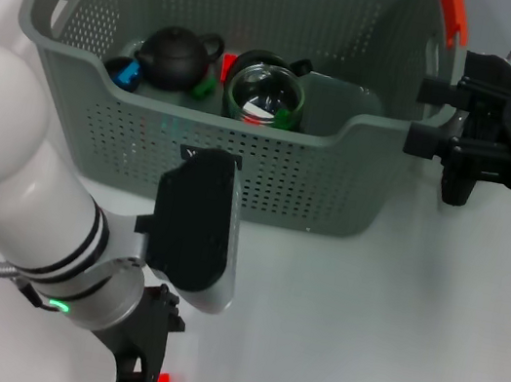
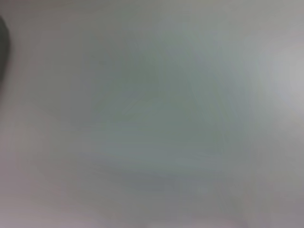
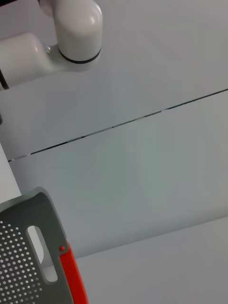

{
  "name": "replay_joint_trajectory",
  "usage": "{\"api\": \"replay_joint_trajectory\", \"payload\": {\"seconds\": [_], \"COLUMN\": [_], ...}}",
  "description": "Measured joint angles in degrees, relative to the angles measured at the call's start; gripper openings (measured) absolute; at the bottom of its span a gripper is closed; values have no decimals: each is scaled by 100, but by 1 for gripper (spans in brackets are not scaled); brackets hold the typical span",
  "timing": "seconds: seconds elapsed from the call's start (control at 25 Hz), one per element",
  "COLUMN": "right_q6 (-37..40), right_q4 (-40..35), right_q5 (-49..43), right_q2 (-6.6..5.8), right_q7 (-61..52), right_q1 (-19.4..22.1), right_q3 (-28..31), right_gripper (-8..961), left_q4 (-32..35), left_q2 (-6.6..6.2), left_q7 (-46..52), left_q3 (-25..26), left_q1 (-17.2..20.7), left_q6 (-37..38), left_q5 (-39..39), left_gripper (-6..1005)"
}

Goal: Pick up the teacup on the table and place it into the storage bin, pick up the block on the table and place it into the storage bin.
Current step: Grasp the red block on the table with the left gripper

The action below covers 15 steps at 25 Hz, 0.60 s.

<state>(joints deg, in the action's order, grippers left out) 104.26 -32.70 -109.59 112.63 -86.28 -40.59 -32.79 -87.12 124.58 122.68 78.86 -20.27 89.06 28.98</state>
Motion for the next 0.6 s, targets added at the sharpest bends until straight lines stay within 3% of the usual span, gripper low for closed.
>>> {"api": "replay_joint_trajectory", "payload": {"seconds": [0.36,0.6], "right_q6": [-5,-30], "right_q4": [1,5], "right_q5": [0,-1], "right_q2": [12,13], "right_q7": [4,12], "right_q1": [2,6], "right_q3": [1,1], "right_gripper": [941,940], "left_q4": [-36,-94], "left_q2": [4,5], "left_q7": [33,55], "left_q3": [-149,-154], "left_q1": [69,74], "left_q6": [-41,-40], "left_q5": [-111,-120], "left_gripper": [809,701]}}
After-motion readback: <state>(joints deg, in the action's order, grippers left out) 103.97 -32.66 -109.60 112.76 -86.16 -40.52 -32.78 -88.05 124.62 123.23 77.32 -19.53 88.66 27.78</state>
